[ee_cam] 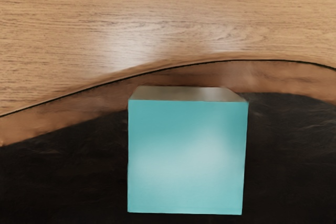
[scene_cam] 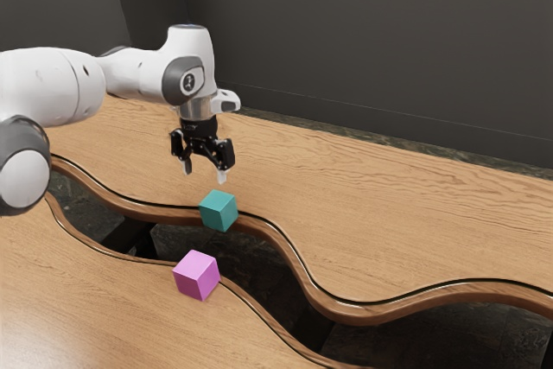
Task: Pick up the blue block with one arm, and put the blue block on the pink block with one arm
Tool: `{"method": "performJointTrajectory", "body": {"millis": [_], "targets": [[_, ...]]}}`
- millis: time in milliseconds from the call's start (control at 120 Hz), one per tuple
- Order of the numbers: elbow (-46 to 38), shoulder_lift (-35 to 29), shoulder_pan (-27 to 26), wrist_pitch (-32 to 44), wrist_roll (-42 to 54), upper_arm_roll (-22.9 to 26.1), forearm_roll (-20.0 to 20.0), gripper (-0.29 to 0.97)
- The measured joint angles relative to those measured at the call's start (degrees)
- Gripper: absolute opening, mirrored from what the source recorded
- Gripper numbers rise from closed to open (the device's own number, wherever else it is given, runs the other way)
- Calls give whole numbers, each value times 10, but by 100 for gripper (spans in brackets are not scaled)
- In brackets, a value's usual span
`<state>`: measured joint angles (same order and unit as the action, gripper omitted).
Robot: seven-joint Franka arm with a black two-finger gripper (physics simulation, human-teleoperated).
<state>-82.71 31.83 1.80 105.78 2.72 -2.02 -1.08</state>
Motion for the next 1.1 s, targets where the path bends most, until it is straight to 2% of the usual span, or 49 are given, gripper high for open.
{"method": "performJointTrajectory", "body": {"millis": [192,525,783,850,967,1100], "targets": [[-4,41,0,43,0,0,-11,68],[-4,76,0,81,2,0,-23,68],[-48,64,0,112,3,-1,-35,68],[-51,62,0,118,3,0,-36,59],[-52,57,0,126,4,1,-36,36],[-53,38,-6,129,-1,1,-28,27]]}}
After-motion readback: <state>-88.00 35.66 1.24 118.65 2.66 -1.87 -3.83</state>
